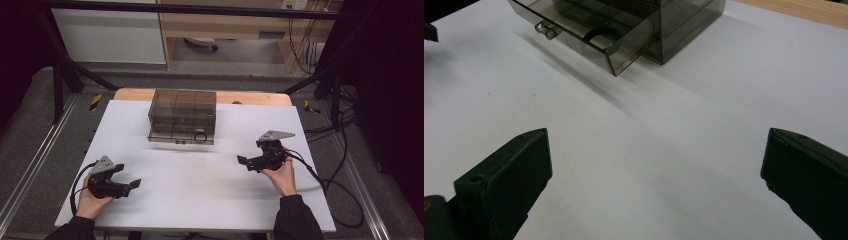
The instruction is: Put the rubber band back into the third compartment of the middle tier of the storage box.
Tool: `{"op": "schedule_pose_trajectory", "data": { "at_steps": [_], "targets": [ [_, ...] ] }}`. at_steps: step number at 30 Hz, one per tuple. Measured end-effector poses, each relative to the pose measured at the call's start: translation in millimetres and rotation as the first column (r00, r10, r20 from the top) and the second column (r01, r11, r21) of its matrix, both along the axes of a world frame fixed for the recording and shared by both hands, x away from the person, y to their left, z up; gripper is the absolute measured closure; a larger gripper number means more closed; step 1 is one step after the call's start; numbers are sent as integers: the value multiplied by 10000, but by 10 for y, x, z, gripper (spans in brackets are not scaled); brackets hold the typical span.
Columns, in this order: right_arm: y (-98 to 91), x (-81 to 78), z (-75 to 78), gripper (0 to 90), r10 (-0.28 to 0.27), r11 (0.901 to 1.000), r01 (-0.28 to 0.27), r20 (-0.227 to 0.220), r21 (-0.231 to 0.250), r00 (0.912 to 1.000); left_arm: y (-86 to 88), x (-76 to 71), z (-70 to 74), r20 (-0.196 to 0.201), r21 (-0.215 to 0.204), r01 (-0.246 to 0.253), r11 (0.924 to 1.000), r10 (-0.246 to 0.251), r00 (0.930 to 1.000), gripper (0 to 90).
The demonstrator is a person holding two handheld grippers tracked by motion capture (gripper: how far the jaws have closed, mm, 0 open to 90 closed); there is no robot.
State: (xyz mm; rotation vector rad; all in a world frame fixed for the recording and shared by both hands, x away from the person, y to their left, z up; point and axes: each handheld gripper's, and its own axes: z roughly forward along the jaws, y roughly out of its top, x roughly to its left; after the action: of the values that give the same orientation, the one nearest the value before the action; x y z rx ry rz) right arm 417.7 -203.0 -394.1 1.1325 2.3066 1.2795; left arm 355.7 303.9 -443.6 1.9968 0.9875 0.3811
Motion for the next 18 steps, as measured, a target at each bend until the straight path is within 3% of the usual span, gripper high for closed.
{"op": "schedule_pose_trajectory", "data": {
  "at_steps": [3, 18],
  "targets": [
    [-68, -47, -31, 7, -49, 9997, 49, 15, 225, 10000, -3, 0, 0, -2, 12, 14, 10000, -14, 10000, 69],
    [-393, -288, -247, 7, -262, 9985, 265, -64, 478, 9996, -17, 1, -12, -54, 67, 37, 10000, -36, 10000, 69]
  ]
}}
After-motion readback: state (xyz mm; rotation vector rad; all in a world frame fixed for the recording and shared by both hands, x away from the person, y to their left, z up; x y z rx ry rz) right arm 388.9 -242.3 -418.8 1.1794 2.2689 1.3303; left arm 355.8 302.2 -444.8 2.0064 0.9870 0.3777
